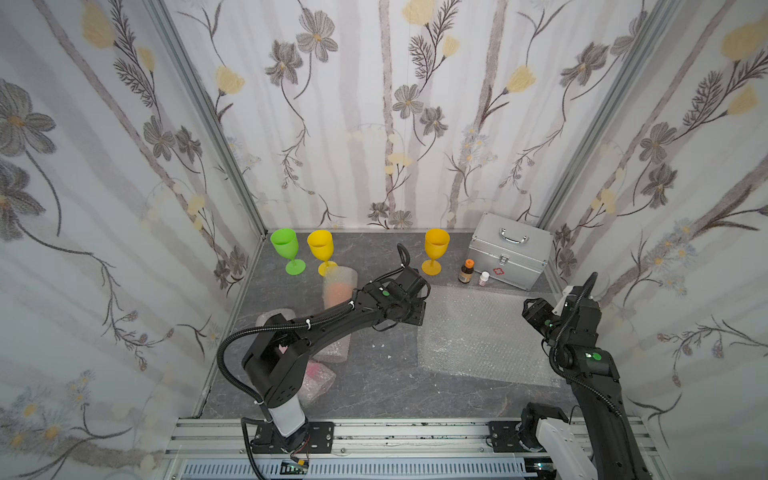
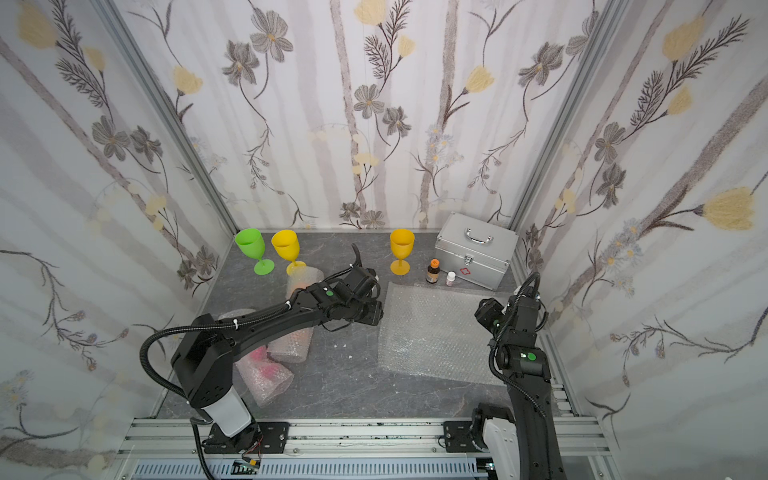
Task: Unpack wine glasses from bubble wrap
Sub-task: Place the bubble wrap at the center of the board, then move the bubble wrap to the center of the board.
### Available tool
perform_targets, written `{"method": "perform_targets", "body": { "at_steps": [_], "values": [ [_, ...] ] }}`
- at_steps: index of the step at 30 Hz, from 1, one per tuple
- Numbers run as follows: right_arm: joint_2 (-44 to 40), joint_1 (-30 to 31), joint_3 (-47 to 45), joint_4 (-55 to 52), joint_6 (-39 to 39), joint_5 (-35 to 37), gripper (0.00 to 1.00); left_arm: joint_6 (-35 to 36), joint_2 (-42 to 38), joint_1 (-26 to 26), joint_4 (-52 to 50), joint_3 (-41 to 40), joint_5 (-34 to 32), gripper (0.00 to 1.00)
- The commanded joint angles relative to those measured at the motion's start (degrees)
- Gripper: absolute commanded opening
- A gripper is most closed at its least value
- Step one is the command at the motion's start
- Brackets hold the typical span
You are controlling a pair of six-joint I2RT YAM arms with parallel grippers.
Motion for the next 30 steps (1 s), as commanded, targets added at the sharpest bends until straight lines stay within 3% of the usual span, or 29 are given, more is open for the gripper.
{"method": "perform_targets", "body": {
  "at_steps": [1, 9, 14, 17, 20, 30],
  "values": [
    [0.69, 3.58, -1.73, 8.0, 3.05, -5.62, 0.58, 0.98, -2.28, 1.51, -4.88, -0.68, -1.83, 0.58],
    [6.41, 17.35, -3.57, 19.58, 8.43, -6.67, 0.62, 1.68, -9.77, 8.26, -12.6, -4.18, -4.08, 0.59],
    [10.52, 23.55, -4.0, 26.95, 8.97, -8.67, 0.76, 2.06, -13.56, 14.13, -17.13, -6.13, -5.78, 0.61],
    [13.06, 25.56, -4.18, 30.15, 9.25, -10.27, 0.82, 1.57, -14.66, 17.97, -19.83, -6.41, -4.93, 0.62],
    [15.22, 26.66, -4.43, 32.62, 9.43, -11.81, 0.99, 1.3, -15.84, 21.28, -20.92, -7.32, -4.88, 0.63],
    [20.97, 28.82, -4.59, 38.41, 9.1, -18.33, 1.0, 2.18, -13.54, 28.38, -21.75, -10.1, -6.27, 0.67]
  ]
}}
